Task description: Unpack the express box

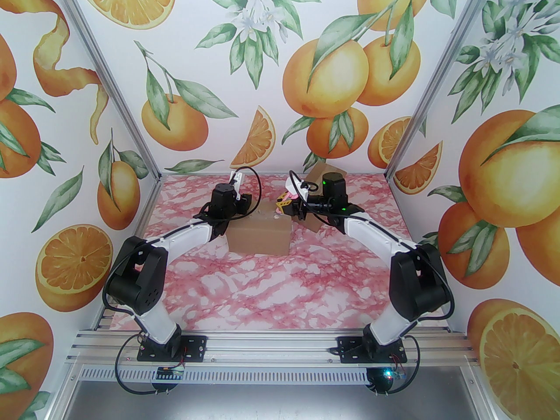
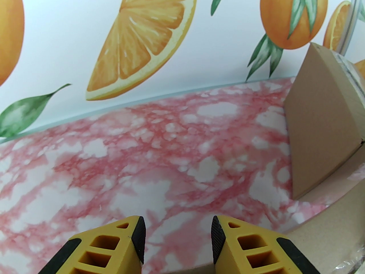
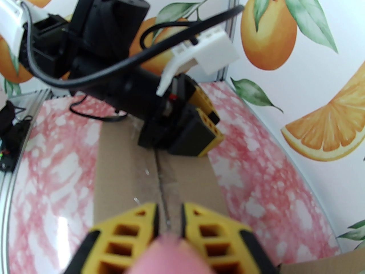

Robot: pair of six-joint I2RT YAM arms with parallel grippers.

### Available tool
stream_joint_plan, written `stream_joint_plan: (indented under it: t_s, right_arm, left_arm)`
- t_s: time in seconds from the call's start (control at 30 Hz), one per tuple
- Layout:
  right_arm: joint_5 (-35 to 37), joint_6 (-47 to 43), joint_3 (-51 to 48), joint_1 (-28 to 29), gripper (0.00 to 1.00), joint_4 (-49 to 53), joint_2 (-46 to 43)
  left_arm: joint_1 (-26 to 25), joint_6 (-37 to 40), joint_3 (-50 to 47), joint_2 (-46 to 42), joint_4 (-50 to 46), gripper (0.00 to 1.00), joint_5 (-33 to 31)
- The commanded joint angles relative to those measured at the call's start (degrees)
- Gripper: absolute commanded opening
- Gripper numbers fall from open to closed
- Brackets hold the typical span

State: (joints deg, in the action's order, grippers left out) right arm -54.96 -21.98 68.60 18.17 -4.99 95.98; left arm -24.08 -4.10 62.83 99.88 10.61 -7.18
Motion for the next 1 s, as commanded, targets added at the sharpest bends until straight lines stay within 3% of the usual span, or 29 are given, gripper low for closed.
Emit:
stream_joint_plan:
  t_s: [0.0,0.37,0.63,0.83,0.97]
  right_arm:
    - [1.5,2.6,-1.9,-3.1,0.00,2.9,-1.4]
    - [0.9,2.0,-4.0,-4.5,0.00,2.8,-1.5]
    - [-0.1,7.9,-7.1,-6.8,0.00,-6.2,-3.9]
    - [0.4,4.8,-8.1,-7.5,0.00,-2.4,-3.2]
    - [-0.6,8.7,-8.0,-8.3,0.00,-7.9,-4.4]
  left_arm:
    - [0.6,-1.3,-5.6,7.4,-21.9,0.43,-0.7]
    - [0.5,-1.0,-5.6,7.5,-21.9,0.43,-0.5]
    - [0.1,-0.6,-4.8,8.2,-22.9,0.42,-0.5]
    - [0.1,-0.6,-4.3,8.7,-23.4,0.41,-0.6]
    - [-0.1,-0.5,-4.2,8.8,-23.6,0.41,-0.5]
